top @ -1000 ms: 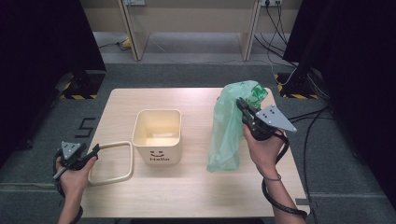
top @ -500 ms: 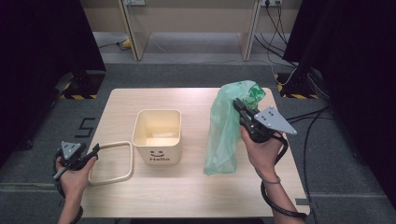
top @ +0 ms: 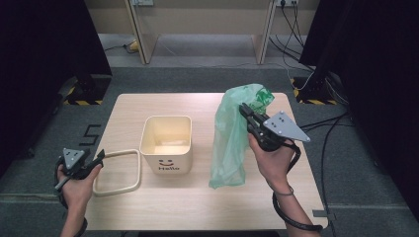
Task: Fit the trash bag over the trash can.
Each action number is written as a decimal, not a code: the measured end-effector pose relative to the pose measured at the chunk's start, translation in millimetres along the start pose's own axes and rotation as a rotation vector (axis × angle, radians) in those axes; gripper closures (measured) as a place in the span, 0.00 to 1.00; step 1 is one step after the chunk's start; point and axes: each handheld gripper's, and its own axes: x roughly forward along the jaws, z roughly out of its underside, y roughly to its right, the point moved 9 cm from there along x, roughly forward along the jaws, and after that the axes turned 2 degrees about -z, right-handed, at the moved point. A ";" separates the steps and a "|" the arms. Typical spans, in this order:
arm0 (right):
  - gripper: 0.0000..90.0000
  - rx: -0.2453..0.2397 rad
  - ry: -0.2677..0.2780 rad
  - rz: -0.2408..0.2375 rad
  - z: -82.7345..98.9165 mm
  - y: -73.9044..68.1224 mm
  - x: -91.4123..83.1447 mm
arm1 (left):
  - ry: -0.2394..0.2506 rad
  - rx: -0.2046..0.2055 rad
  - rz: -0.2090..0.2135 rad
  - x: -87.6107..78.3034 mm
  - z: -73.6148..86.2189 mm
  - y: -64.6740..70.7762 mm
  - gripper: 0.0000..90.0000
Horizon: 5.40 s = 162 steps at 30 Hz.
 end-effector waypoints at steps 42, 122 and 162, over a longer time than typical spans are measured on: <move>1.00 0.039 0.049 -0.144 -28.8 -60.2 35.8 | 0.076 0.045 0.061 -14.8 -31.6 27.9 0.48; 1.00 0.205 -0.101 -0.285 18.1 -148.5 114.2 | 0.161 0.149 0.349 -65.6 -88.7 101.4 0.43; 1.00 0.222 -0.362 -0.154 73.5 -136.2 155.7 | 0.163 0.374 0.728 -147.9 -109.8 201.8 0.38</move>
